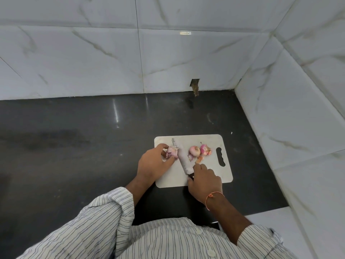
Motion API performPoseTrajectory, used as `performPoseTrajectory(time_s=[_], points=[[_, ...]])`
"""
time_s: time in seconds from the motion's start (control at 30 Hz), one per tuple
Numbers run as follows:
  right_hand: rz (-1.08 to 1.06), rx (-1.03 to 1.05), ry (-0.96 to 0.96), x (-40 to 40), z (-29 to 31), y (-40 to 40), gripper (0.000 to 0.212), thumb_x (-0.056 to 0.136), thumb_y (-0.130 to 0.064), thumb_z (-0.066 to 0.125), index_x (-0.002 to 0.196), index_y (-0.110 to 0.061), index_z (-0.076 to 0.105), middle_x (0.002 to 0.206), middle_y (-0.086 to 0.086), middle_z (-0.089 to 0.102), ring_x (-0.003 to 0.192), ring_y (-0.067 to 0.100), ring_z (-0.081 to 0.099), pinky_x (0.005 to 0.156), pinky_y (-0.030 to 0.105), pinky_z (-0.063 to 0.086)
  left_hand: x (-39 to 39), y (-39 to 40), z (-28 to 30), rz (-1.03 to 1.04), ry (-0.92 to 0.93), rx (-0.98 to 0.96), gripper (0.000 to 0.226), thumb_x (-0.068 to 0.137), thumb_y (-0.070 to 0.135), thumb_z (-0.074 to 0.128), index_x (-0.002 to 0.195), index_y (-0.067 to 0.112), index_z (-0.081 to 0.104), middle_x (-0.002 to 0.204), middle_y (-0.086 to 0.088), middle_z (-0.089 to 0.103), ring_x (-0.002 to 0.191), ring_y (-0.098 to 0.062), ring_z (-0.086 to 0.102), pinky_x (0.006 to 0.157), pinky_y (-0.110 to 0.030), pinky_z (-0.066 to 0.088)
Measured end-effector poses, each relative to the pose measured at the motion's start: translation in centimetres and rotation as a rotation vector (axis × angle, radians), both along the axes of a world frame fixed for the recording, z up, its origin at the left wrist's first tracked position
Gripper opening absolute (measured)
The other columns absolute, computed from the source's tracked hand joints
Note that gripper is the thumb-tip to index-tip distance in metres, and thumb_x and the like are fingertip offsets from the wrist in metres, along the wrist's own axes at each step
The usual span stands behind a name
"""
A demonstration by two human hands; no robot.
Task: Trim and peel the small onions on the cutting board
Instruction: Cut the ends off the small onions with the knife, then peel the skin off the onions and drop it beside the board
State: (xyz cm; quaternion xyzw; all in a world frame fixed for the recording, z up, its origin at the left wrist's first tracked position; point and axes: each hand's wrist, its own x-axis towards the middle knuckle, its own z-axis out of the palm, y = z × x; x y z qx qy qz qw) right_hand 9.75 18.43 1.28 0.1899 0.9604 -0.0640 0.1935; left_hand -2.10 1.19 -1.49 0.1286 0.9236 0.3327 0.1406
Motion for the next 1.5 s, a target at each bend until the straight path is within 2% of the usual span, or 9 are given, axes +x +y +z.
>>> performPoseTrajectory(time_s=[0.23, 0.33, 0.5, 0.63, 0.73, 0.97, 1.1, 1.17, 1.5], points=[[0.029, 0.008, 0.055, -0.4, 1.0, 0.6, 0.049, 0.099, -0.051, 0.048, 0.141, -0.027, 0.044, 0.139, -0.002, 0.051, 0.117, 0.024, 0.055, 0.087, 0.045, 0.052, -0.8, 1.0, 1.0, 0.047, -0.035, -0.084, 0.05, 0.083, 0.074, 0.064, 0.119, 0.039, 0.064, 0.1, 0.015, 0.074, 0.091, -0.014, 0.07, 0.076, -0.031, 0.057], [0.028, -0.061, 0.165, -0.5, 1.8, 0.7, 0.048, 0.101, -0.052, 0.047, 0.142, -0.029, 0.046, 0.14, -0.005, 0.052, 0.12, 0.022, 0.054, 0.09, 0.045, 0.053, -1.2, 1.2, 1.3, 0.006, -0.042, -0.088, 0.039, 0.09, 0.061, 0.066, 0.121, 0.037, 0.066, 0.106, 0.013, 0.075, 0.099, -0.017, 0.072, 0.081, -0.034, 0.059], [-0.276, -0.739, 0.446, -1.1, 4.2, 0.7, 0.049, 0.1, -0.046, 0.067, 0.144, -0.029, 0.054, 0.134, -0.017, 0.06, 0.122, 0.009, 0.06, 0.105, 0.029, 0.05, 0.7, 0.8, 3.6, -0.079, -0.137, 0.344, 0.031, 0.09, 0.039, 0.084, 0.119, 0.04, 0.071, 0.108, 0.028, 0.075, 0.097, 0.002, 0.072, 0.085, -0.018, 0.054], [-0.274, -1.089, 0.458, -1.0, 5.9, 0.5, 0.035, 0.098, -0.043, 0.072, 0.132, -0.042, 0.063, 0.127, -0.015, 0.069, 0.113, 0.018, 0.069, 0.098, 0.043, 0.061, 2.6, 0.0, 5.6, -0.068, -0.106, 0.643, 0.039, 0.091, 0.027, 0.087, 0.126, 0.029, 0.072, 0.116, 0.018, 0.077, 0.108, -0.013, 0.075, 0.08, -0.028, 0.064], [-0.208, -1.137, 0.512, -0.7, 6.6, 0.3, 0.035, 0.097, -0.037, 0.074, 0.132, -0.033, 0.067, 0.124, -0.011, 0.071, 0.108, 0.022, 0.071, 0.095, 0.053, 0.061, 3.1, -1.0, 6.3, -0.101, -0.058, 0.688, 0.042, 0.091, 0.024, 0.087, 0.129, 0.021, 0.071, 0.12, 0.009, 0.078, 0.114, -0.022, 0.074, 0.08, -0.036, 0.067], [-0.159, -1.238, 0.511, -0.6, 7.4, 0.3, 0.038, 0.095, -0.029, 0.075, 0.131, -0.023, 0.067, 0.123, 0.0, 0.072, 0.105, 0.031, 0.071, 0.095, 0.054, 0.061, 2.9, -2.3, 7.4, -0.227, 0.109, 0.646, 0.047, 0.084, 0.036, 0.09, 0.125, 0.024, 0.07, 0.123, 0.013, 0.07, 0.107, -0.022, 0.071, 0.072, -0.043, 0.065], [-0.142, -1.275, 0.483, -0.8, 7.7, 0.5, 0.037, 0.095, -0.03, 0.073, 0.129, -0.017, 0.066, 0.118, 0.008, 0.071, 0.094, 0.031, 0.068, 0.087, 0.049, 0.061, 2.3, -2.9, 8.5, -0.354, 0.291, 0.575, 0.049, 0.084, 0.04, 0.092, 0.124, 0.025, 0.068, 0.129, 0.011, 0.062, 0.103, -0.019, 0.069, 0.071, -0.036, 0.062], [-0.131, -1.29, 0.471, -0.8, 7.9, 0.6, 0.04, 0.095, -0.031, 0.073, 0.131, -0.018, 0.064, 0.121, 0.008, 0.072, 0.103, 0.031, 0.07, 0.09, 0.051, 0.062, 2.1, -3.1, 9.0, -0.403, 0.349, 0.536, 0.048, 0.085, 0.043, 0.09, 0.123, 0.021, 0.069, 0.129, 0.01, 0.061, 0.104, -0.017, 0.067, 0.072, -0.035, 0.061], [-0.034, -1.323, 0.441, -1.1, 9.2, 1.1, 0.029, 0.1, -0.015, 0.069, 0.129, -0.009, 0.064, 0.118, 0.009, 0.077, 0.109, 0.03, 0.074, 0.095, 0.043, 0.062, 1.4, -2.9, 10.6, -0.488, 0.374, 0.466, 0.051, 0.083, 0.051, 0.088, 0.117, 0.02, 0.066, 0.126, 0.011, 0.058, 0.102, -0.012, 0.063, 0.07, -0.031, 0.06]])
